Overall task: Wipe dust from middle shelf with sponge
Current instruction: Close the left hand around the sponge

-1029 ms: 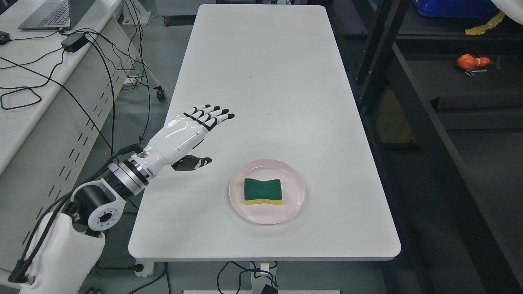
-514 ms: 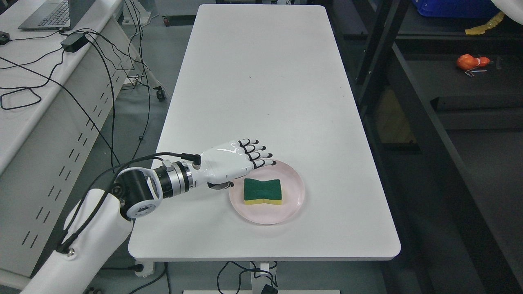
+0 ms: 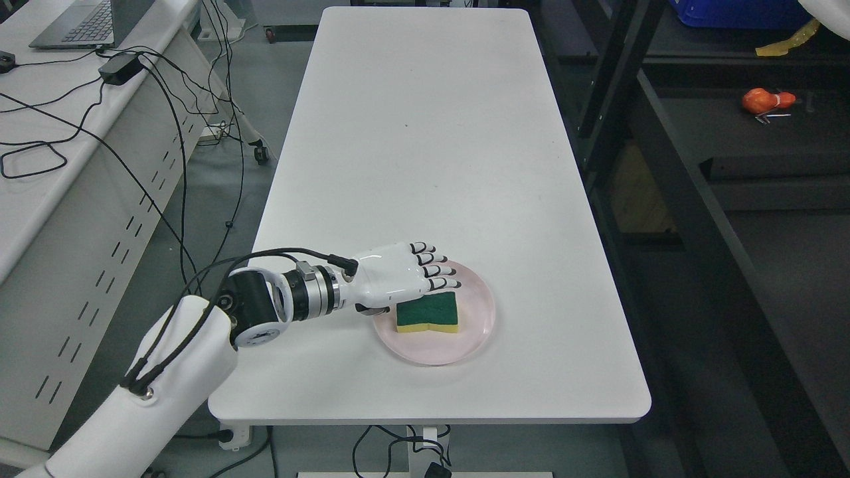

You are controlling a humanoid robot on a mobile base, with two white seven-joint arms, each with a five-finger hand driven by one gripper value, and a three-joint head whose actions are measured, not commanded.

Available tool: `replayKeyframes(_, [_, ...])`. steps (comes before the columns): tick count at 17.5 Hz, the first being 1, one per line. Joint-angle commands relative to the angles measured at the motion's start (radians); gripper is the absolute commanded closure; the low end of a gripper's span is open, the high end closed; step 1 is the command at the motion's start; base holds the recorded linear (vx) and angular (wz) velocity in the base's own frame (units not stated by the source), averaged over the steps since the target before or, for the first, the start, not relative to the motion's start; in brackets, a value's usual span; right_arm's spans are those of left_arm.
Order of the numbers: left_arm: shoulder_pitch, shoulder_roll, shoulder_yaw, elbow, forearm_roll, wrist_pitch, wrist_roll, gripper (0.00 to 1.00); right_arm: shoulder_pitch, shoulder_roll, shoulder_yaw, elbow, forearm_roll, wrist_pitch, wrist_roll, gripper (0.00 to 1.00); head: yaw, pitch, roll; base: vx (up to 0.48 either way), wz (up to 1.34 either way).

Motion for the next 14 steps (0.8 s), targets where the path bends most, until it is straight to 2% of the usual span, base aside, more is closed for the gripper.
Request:
replayKeyframes(1, [-0.03, -0.068, -0.112, 0.098, -0.01, 0.005, -0.001, 0.17, 0.0, -0.017, 0.0, -0.017, 0.0, 0.0, 0.0, 0.0, 0.0, 0.0, 0.0, 0.0, 0.0])
replayKeyframes(7, [-0.027, -0.07, -0.082, 0.094, 0.006, 0.003, -0.021, 0.39, 0.0, -0.017, 0.0, -0.017, 0.0, 0.0, 0.0, 0.0, 0.0, 0.0, 0.0, 0.0, 0.0])
replayKeyframes(10, [-0.024, -0.065, -0.031, 0.094, 0.047, 0.003, -0.022, 0.53, 0.0, -0.017, 0.0, -0.017, 0.0, 0.0, 0.0, 0.0, 0.0, 0.0, 0.0, 0.0, 0.0])
replayKeyframes(14, [-0.014, -0.036, 0.052, 0.101, 0.306, -0.014, -0.054, 0.81, 0.0, -0.017, 0.0, -0.017, 0.0, 0.0, 0.0, 0.0, 0.0, 0.0, 0.0, 0.0, 0.0])
